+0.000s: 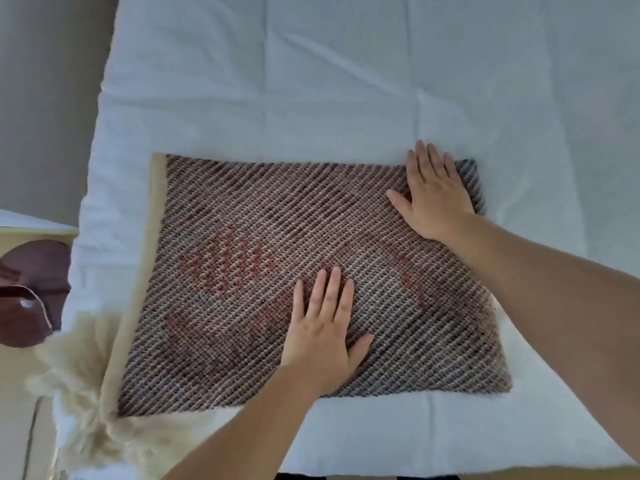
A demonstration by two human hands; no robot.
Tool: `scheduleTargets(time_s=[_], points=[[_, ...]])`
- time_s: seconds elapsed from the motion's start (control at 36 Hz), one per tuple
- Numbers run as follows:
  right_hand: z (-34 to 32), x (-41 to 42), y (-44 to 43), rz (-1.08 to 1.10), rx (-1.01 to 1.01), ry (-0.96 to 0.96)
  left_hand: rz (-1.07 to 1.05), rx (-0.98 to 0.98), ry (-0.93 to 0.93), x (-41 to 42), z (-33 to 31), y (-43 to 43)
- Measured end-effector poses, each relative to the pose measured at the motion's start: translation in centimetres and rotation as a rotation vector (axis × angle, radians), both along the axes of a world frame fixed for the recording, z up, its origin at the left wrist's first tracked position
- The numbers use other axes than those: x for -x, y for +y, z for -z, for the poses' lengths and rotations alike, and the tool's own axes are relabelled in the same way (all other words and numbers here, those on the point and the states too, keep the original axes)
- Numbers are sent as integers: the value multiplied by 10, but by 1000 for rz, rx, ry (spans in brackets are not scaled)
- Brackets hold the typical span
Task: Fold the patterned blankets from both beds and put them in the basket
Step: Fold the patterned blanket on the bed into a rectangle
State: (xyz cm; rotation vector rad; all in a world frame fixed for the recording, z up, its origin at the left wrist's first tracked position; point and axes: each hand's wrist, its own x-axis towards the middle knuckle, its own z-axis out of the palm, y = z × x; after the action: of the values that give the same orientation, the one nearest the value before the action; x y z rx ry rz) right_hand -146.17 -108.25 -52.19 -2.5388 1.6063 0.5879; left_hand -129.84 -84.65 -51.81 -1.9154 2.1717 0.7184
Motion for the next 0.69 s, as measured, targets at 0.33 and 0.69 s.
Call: scheduleTargets(time_s=[0.33,0.69], points=[[12,72,45,34,-11,-185,268,119,147,104,8,-11],[16,141,219,-22,-189,-225,168,53,29,93,-12,-6]])
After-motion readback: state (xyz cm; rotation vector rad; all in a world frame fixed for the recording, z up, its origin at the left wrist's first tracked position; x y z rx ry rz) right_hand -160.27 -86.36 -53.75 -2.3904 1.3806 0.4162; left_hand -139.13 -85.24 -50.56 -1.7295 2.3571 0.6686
